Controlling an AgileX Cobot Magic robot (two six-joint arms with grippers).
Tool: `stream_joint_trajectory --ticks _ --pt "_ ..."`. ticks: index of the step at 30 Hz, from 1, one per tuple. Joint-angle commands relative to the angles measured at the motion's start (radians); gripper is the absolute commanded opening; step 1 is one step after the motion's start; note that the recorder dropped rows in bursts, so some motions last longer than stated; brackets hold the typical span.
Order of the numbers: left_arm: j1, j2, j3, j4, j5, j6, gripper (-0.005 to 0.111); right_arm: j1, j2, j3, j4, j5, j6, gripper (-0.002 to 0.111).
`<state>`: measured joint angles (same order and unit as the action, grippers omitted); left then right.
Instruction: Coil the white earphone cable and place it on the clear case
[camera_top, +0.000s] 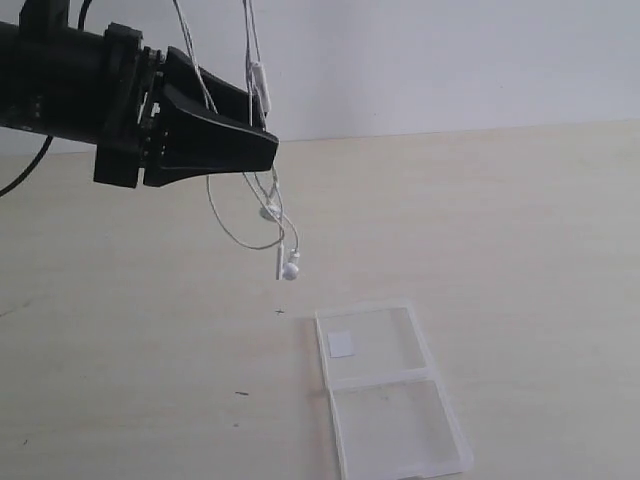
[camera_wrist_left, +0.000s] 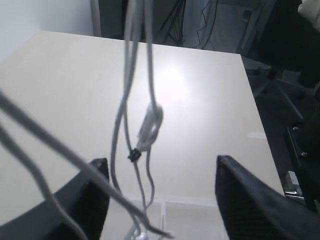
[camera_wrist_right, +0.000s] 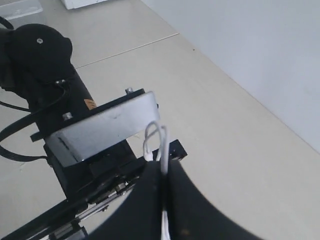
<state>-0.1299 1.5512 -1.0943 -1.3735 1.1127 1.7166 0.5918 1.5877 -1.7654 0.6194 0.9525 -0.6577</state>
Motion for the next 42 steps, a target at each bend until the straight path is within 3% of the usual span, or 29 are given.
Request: stream_joint_trajectory --ticks 1,13,24,28,35,42 --pt "-0.003 0.012 0.003 -0.043 -0.007 0.012 0.049 0.001 0.001 -0.007 0.035 -0.035 0.007 0.0" --pt "-0.003 0.012 0.003 -0.101 -0.013 0.02 0.046 0.001 0.001 -0.007 0.066 -0.083 0.014 0.0" --pt "-0.003 0.012 0.003 -0.093 -0.044 0.031 0.017 0.001 0.001 -0.007 0.059 -0.091 0.031 0.0" --pt "-0.003 0.012 0.003 -0.068 -0.072 0.029 0.0 0.001 0.001 -0.007 0.039 -0.084 0.07 0.0" --pt "0.0 0.012 0.003 0.017 -0.131 -0.011 0.0 0.001 -0.012 -0.007 -0.091 -0.055 0.162 0.0" --pt "0.002 0.012 0.003 0.026 -0.151 -0.019 0.0 0.001 -0.021 -0.007 -0.1 -0.07 0.189 0.0"
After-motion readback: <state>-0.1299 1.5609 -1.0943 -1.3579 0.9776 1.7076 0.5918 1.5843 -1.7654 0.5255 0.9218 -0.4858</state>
